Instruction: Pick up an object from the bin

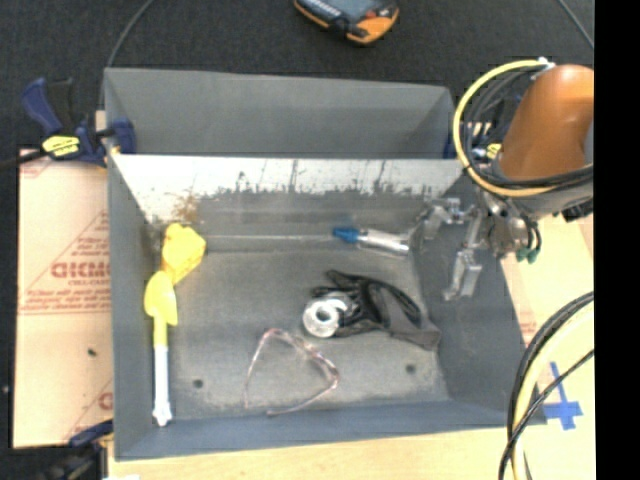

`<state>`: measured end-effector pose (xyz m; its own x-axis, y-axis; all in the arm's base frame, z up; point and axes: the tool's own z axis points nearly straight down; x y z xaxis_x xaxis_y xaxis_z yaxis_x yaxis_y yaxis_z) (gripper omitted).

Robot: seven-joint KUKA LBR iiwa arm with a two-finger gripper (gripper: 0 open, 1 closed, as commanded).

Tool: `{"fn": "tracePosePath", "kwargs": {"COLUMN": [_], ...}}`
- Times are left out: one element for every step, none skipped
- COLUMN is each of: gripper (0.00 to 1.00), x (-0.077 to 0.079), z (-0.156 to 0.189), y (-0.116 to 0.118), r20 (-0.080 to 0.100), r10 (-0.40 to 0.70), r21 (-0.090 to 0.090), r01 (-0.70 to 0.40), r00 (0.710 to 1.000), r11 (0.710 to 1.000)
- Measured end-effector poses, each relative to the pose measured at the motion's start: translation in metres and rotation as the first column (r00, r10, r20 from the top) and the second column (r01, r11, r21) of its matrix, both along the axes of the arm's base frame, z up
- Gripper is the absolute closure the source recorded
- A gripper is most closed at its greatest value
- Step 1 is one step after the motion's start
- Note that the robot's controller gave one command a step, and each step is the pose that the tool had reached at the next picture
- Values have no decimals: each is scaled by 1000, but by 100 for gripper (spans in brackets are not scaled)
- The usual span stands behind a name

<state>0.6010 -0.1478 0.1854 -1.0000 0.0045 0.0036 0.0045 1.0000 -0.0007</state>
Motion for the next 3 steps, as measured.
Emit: {"fn": "tracePosePath", "kwargs": {"gripper": [0,0,0], "x": [2,-20,-31], "z": [5,-84,-64], "y": [1,28,46], "r20": [8,9,11], "r10": [5,-178,-283], "r21": [-2,1,1], "r01": [-5,178,283], "r00": [1000,984,959], "r11": [1000,984,959]}}
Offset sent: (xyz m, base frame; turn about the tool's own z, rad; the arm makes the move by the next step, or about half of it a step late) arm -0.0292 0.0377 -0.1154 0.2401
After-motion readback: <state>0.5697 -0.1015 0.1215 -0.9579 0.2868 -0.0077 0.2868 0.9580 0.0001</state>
